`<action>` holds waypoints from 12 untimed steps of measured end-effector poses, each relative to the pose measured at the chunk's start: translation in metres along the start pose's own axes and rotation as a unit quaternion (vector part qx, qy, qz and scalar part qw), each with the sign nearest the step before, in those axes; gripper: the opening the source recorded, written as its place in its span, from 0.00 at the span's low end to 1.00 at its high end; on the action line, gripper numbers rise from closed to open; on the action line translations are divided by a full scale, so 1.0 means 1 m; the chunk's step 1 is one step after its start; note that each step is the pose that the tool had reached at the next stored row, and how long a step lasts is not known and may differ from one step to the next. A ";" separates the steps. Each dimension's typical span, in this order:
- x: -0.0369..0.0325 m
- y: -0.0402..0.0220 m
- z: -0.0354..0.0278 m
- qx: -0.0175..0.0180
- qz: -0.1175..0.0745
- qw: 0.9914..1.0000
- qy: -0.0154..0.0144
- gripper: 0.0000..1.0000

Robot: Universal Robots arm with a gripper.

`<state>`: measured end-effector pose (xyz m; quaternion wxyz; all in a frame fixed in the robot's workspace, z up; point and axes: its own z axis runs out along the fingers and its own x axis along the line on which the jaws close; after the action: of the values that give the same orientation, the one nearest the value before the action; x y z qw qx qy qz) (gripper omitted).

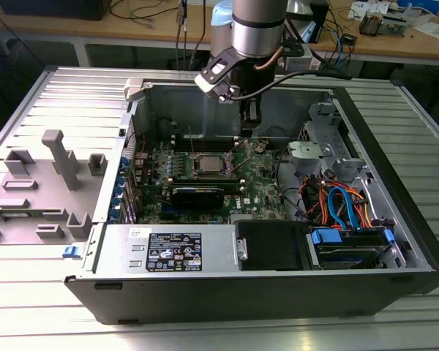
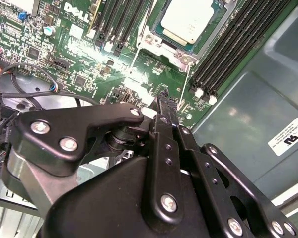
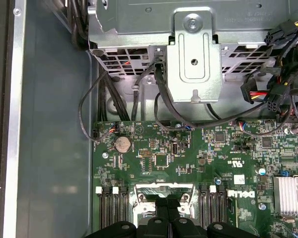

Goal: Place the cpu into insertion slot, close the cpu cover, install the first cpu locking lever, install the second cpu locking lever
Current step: 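Close the cpu cover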

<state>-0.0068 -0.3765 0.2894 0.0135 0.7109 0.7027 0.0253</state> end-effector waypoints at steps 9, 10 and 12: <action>0.0000 0.0031 0.0002 0.000 0.000 1.000 0.000 0.11; 0.0000 0.0034 0.0002 0.000 0.000 1.000 0.000 0.11; 0.0001 0.0042 0.0002 0.000 0.000 1.000 0.000 0.11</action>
<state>-0.0026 -0.3765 0.2894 0.0135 0.7109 0.7027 0.0254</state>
